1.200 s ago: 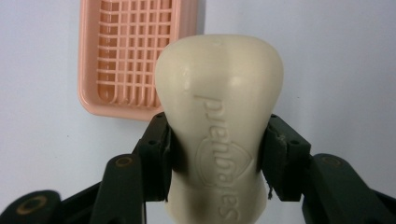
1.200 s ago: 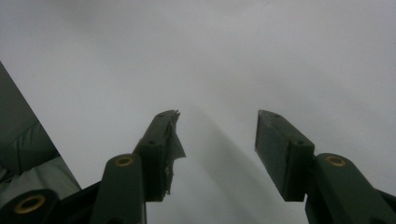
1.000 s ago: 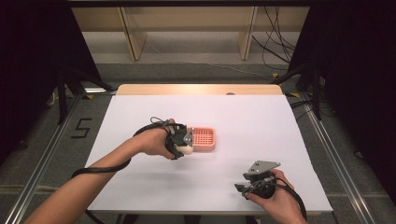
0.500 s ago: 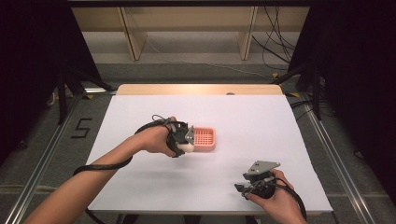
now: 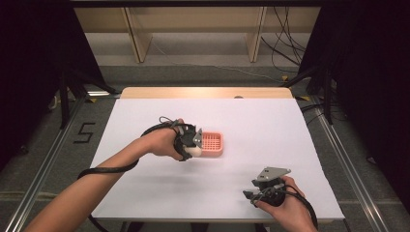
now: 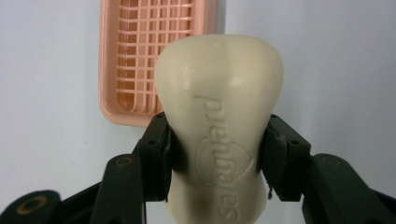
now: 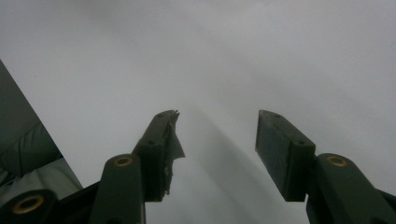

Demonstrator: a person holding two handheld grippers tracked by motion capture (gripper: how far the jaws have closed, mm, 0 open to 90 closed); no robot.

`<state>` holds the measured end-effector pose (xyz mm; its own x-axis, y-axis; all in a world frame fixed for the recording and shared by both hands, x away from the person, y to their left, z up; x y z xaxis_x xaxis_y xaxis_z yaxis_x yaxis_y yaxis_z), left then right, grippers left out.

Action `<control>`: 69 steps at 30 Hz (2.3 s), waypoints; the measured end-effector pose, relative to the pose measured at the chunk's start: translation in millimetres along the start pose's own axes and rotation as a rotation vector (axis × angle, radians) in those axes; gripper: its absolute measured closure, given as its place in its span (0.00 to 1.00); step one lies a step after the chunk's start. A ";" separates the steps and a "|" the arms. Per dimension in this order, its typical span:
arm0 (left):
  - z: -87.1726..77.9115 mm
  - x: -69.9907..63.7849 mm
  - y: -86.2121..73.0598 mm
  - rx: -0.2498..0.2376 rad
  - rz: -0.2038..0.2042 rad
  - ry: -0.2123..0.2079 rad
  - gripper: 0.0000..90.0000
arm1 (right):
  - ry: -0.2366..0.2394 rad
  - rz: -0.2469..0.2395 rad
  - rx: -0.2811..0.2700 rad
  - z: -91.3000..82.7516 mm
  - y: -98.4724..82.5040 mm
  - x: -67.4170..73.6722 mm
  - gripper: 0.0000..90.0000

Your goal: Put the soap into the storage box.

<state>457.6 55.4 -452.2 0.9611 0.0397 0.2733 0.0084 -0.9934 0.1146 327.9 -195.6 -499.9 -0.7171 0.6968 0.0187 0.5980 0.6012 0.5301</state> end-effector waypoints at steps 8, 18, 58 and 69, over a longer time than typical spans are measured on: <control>1.0 3.8 0.8 0.005 0.003 0.002 0.55 | 0.003 -0.030 -0.014 1.1 0.2 -1.3 0.54; 0.4 8.2 3.7 0.004 0.006 0.005 0.55 | 0.025 -0.023 0.007 -0.1 -0.8 0.1 0.54; 5.9 22.5 18.9 0.001 0.031 0.022 0.55 | 0.013 -0.034 -0.011 -0.2 -1.2 -0.8 0.54; 10.9 27.1 21.4 0.001 0.029 0.028 0.55 | 0.011 -0.004 -0.002 -1.8 -2.1 -0.2 0.54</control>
<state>486.9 34.0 -452.7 0.9529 0.0138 0.3030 -0.0191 -0.9942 0.1054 326.1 -197.7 -499.5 -0.7235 0.6899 0.0257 0.5941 0.6032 0.5322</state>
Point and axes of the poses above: each handheld gripper's, and its own axes: z roughly forward along the jaws, y roughly out of its top, x roughly to its left, the point moved 5 cm from there along z, roughly forward along the jaws, and after that the axes turned 8 degrees about x, right-handed, at the moved point
